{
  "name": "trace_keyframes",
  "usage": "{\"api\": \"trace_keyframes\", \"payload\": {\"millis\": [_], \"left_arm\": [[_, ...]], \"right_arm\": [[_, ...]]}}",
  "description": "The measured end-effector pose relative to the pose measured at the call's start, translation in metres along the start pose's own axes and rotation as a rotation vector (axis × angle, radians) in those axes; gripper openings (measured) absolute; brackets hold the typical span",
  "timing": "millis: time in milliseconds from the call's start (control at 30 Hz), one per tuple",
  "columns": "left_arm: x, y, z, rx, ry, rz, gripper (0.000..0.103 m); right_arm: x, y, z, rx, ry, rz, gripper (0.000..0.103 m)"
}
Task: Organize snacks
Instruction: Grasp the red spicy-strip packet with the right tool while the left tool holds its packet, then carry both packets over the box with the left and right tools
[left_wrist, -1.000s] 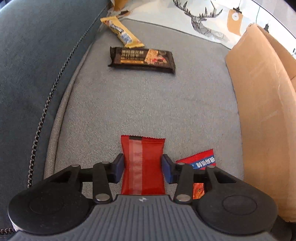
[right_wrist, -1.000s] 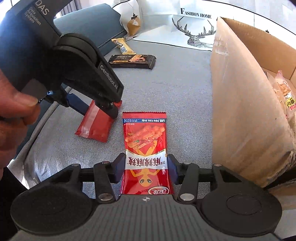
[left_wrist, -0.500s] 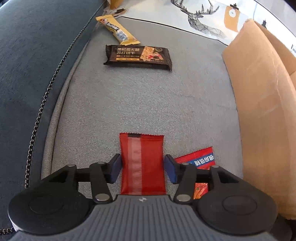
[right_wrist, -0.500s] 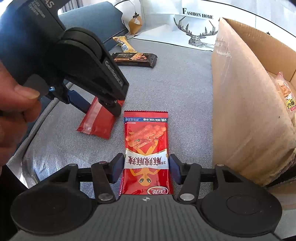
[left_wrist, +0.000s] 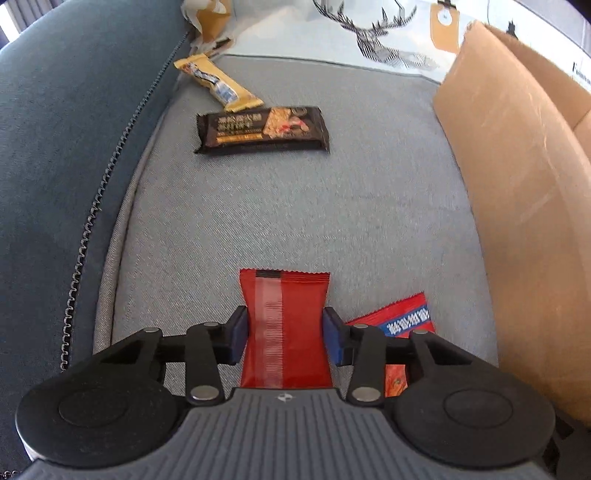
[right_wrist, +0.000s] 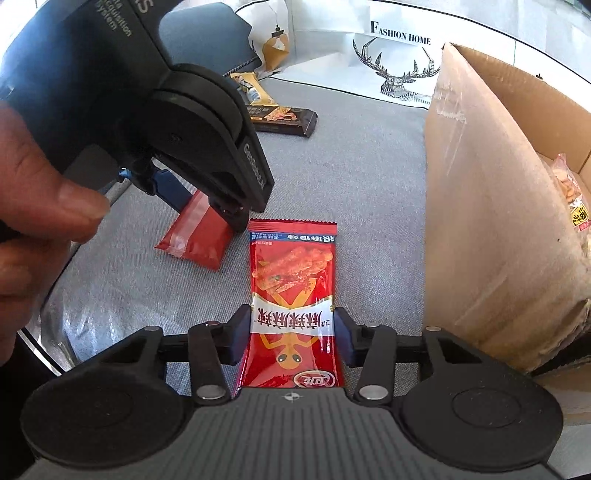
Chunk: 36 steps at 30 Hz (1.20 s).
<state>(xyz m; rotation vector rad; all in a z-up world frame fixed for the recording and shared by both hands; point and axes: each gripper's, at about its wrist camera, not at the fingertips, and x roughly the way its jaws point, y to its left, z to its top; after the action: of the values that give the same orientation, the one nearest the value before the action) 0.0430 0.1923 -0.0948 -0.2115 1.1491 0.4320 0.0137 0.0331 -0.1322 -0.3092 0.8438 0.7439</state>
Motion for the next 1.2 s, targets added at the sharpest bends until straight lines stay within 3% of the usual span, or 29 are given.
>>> {"api": "trace_keyframes", "payload": {"millis": [833, 1200], "left_arm": [[-0.035, 0.020, -0.002, -0.107, -0.117, -0.032, 0.046], [-0.072, 0.048, 0.003, -0.275, -0.245, -0.027, 0.046]], "right_arm": [[-0.038, 0.007, -0.002, -0.009, -0.166, 0.002, 0.048], [-0.084, 0.010, 0.018, -0.001, -0.337, 0.013, 0.048]]}}
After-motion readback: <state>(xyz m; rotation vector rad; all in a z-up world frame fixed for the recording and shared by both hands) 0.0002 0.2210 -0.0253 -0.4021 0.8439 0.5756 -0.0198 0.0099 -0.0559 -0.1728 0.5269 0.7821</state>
